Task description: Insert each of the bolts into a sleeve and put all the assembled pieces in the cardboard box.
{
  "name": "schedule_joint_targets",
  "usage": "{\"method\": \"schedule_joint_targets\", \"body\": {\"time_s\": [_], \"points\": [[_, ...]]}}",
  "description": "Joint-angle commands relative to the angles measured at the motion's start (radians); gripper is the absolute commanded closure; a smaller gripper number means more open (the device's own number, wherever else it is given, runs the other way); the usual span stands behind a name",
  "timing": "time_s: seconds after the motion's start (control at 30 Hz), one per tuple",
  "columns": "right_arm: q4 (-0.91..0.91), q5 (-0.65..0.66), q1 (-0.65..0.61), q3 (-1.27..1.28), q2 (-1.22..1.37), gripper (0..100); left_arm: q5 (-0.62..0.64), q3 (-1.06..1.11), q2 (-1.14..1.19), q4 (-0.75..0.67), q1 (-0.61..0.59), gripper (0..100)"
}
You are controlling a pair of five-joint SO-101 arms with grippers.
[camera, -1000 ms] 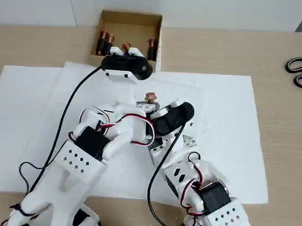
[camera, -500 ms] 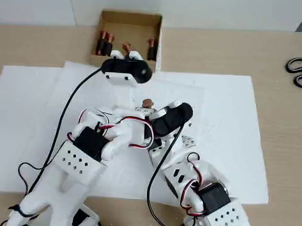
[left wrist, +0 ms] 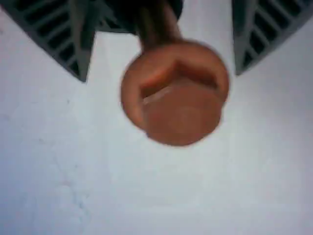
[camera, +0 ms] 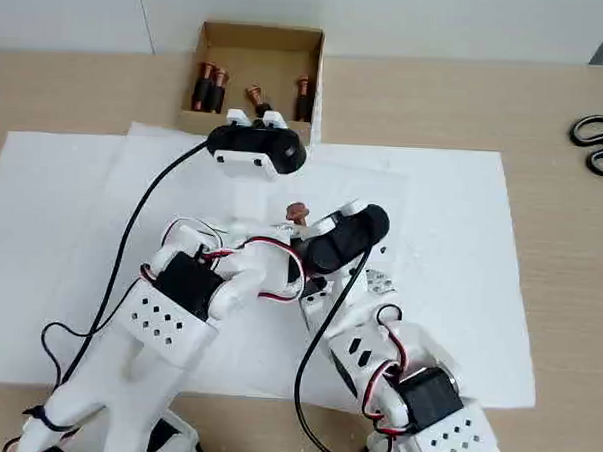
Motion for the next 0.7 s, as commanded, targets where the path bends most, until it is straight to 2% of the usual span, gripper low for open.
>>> {"method": "schedule_joint_targets", "body": {"time_s": [0.0,0.47,0.67], "points": [[-0.01,0.014,-0.001,-0.017,-0.028,97.0,-0.003,-0.012,-0.006,0.014,-0.005,81],[-0.01,0.014,-0.001,-0.017,-0.028,97.0,-0.009,-0.099,-0.008,0.158,-0.011,81],[-0.01,0.014,0.001,-0.017,-0.028,97.0,-0.083,-0.101,-0.026,0.206,-0.054,81]]}}
